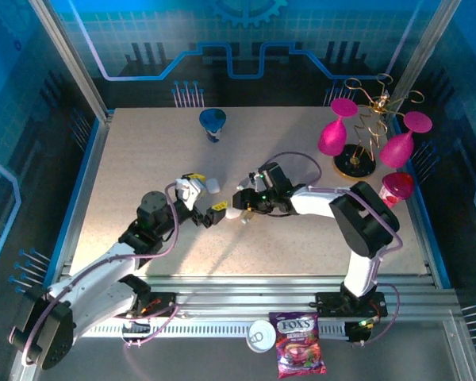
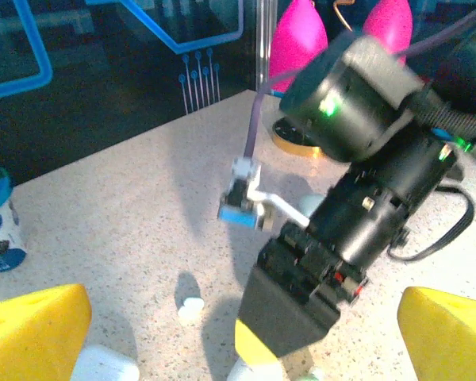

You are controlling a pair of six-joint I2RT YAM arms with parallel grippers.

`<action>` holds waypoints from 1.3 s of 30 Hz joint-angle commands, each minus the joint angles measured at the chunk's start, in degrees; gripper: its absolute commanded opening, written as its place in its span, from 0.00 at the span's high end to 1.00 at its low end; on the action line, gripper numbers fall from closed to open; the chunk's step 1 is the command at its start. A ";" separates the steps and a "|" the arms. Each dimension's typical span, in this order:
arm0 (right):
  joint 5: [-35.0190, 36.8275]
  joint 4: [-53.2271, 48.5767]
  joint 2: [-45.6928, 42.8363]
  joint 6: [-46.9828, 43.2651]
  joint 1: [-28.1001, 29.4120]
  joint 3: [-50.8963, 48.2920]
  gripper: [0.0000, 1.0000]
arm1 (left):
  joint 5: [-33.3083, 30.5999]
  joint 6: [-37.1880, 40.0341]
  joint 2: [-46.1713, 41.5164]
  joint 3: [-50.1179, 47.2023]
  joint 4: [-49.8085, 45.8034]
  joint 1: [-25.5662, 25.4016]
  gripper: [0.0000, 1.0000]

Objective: Insert the wireless bluetooth earbuds into the charging case

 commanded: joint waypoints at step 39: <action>24.08 -37.31 6.59 -32.77 -17.36 17.08 0.18 | 5.93 3.83 16.61 6.55 11.65 -6.21 0.01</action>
